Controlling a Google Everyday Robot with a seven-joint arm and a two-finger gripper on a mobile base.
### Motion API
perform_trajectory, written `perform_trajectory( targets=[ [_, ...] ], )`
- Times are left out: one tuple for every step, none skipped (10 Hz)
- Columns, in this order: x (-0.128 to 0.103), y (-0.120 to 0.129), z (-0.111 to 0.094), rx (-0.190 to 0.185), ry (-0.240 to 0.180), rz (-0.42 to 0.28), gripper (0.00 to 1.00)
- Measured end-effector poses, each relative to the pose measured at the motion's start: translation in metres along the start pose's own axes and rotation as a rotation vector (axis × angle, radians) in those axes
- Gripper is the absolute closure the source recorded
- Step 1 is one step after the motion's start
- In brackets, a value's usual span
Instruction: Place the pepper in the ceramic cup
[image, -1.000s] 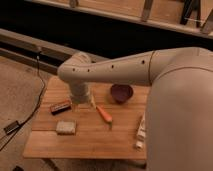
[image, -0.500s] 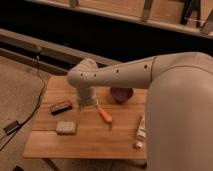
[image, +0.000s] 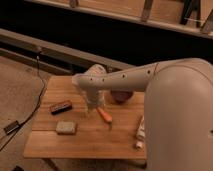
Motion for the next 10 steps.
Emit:
perform_trajectory(
  targets=[
    [-0.002,-0.008,0.008,0.005,0.002,-0.022,0.35],
    [-0.005,-0.014,0.016,0.009,0.005,-0.043,0.35],
    [-0.008,-0.019,0.026,0.012,0.009,-0.064,0.35],
    [-0.011,-0.023,0.033,0.016,0.012,-0.077,0.35],
    [-0.014,-0.028,0.041,0.019,0.016,-0.085,0.35],
    [-0.016,-0.03,0.048,0.02,0.017,-0.091,0.35],
    [-0.02,-0.035,0.058,0.021,0.02,-0.098,0.35],
    [-0.021,-0.038,0.063,0.022,0.022,-0.098,0.35],
    [-0.024,-0.041,0.069,0.022,0.021,-0.098,0.35],
    [-0.028,-0.045,0.074,0.021,0.018,-0.091,0.35]
  ],
)
